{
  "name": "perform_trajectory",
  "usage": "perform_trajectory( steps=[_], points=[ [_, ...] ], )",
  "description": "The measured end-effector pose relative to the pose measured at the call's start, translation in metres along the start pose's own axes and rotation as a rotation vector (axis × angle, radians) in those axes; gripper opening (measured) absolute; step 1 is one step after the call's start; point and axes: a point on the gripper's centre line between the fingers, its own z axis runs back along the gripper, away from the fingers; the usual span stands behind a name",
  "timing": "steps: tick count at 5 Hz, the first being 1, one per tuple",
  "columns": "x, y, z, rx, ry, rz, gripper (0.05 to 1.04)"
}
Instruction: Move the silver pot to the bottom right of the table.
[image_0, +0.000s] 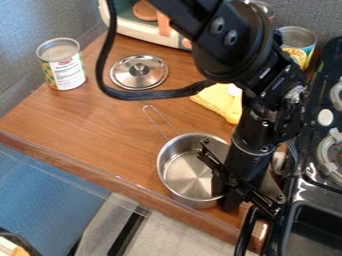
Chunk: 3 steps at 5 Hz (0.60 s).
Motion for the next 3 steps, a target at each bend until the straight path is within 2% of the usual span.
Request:
perform_trajectory(
  steps=[1, 2, 3],
  points=[
    [0.001, 0.004, 0.025, -0.007, -0.052, 0.018, 0.580],
    [-0.003, 0.008, 0.041, -0.021, -0.066, 0.033, 0.885],
    [-0.006, 0.012, 0.050, -0.029, -0.051, 0.046, 1.014]
  ],
)
